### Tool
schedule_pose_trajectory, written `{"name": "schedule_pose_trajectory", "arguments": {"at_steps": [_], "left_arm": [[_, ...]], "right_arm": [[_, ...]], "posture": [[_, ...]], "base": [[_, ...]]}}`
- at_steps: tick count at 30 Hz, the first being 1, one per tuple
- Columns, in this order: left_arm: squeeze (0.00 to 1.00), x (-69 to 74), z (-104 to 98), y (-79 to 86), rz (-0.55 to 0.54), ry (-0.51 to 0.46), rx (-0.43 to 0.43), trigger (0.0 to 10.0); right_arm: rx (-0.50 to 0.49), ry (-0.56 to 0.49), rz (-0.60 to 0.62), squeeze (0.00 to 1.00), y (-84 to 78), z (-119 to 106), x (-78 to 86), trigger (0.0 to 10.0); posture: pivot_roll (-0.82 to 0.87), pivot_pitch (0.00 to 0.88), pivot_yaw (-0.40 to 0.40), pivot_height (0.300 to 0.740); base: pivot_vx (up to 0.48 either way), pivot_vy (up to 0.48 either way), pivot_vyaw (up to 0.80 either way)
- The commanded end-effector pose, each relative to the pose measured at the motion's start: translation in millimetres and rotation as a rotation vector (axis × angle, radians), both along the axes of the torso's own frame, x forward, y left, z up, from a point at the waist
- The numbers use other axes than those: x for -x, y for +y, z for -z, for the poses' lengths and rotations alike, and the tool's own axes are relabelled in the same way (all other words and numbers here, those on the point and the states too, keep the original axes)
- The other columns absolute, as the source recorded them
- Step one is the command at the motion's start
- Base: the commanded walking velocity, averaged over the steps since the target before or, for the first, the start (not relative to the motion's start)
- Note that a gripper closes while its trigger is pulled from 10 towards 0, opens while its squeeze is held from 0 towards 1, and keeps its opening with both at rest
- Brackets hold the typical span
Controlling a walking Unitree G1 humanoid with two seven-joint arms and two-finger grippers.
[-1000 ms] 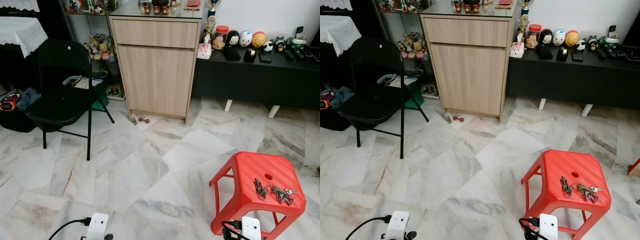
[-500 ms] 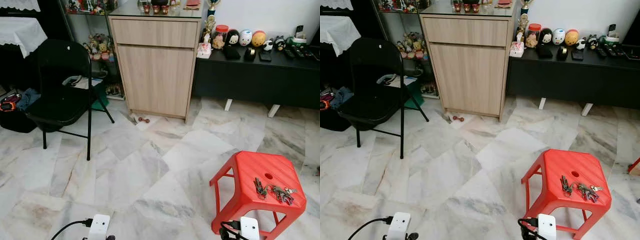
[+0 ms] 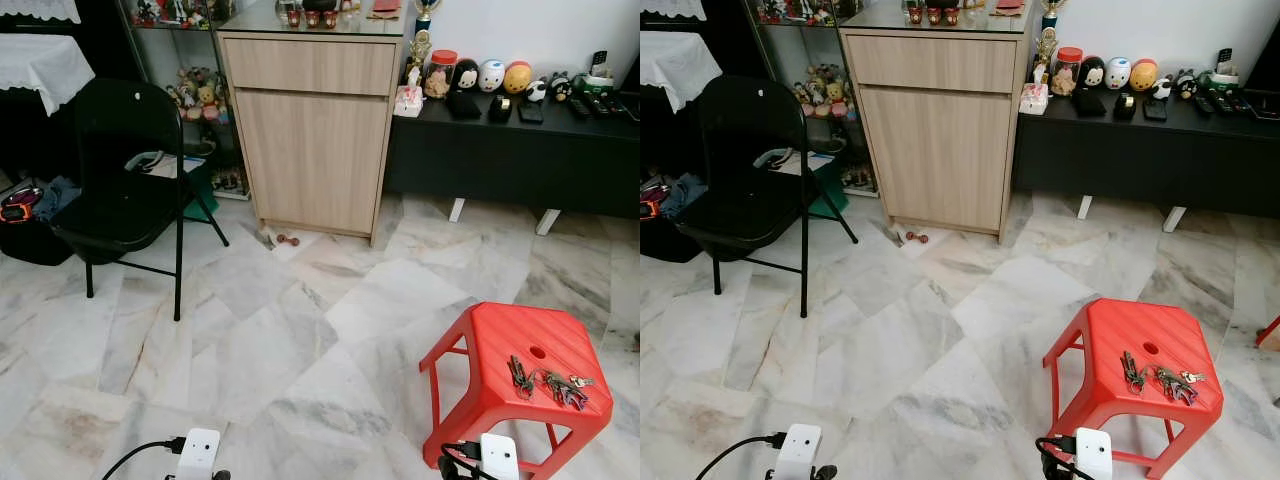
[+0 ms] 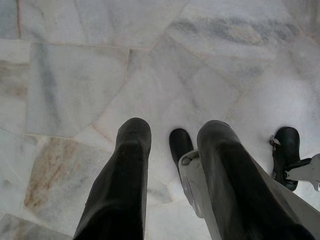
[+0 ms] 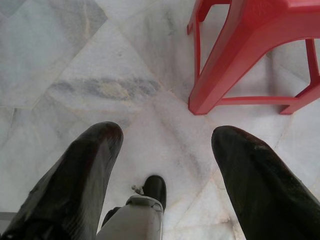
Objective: Hang keys on a hook
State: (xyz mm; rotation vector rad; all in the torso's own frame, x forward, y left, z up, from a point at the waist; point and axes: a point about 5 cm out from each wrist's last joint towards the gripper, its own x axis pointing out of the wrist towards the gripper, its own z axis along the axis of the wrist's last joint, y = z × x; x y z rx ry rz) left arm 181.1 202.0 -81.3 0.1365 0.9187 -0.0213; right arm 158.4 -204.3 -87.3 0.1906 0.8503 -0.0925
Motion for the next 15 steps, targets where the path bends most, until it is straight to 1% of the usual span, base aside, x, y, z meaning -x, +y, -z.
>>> {"name": "schedule_pose_trajectory", "arguments": {"at_steps": [1, 12, 15], "left_arm": [[0.00, 0.5, 0.4, -0.7, 0.020, 0.007, -0.009, 10.0], [0.00, -0.4, -0.1, -0.9, 0.019, 0.002, -0.007, 10.0], [0.00, -0.8, -0.3, -0.8, 0.019, 0.000, -0.008, 10.0]], "right_arm": [[0.001, 0.006, -0.003, 0.00, -1.7, -0.1, 0.0, 10.0], [0.001, 0.005, -0.004, 0.00, -1.7, -0.3, -0.4, 10.0], [0.000, 0.002, -0.002, 0.00, -1.6, -0.5, -0.8, 10.0]], "posture": [[0.00, 0.000, -0.023, 0.740], [0.01, 0.000, -0.023, 0.740], [0.01, 0.000, -0.022, 0.740]], "base": [[0.000, 0.000, 0.00], [0.000, 0.000, 0.00], [0.000, -0.266, 0.00]]}}
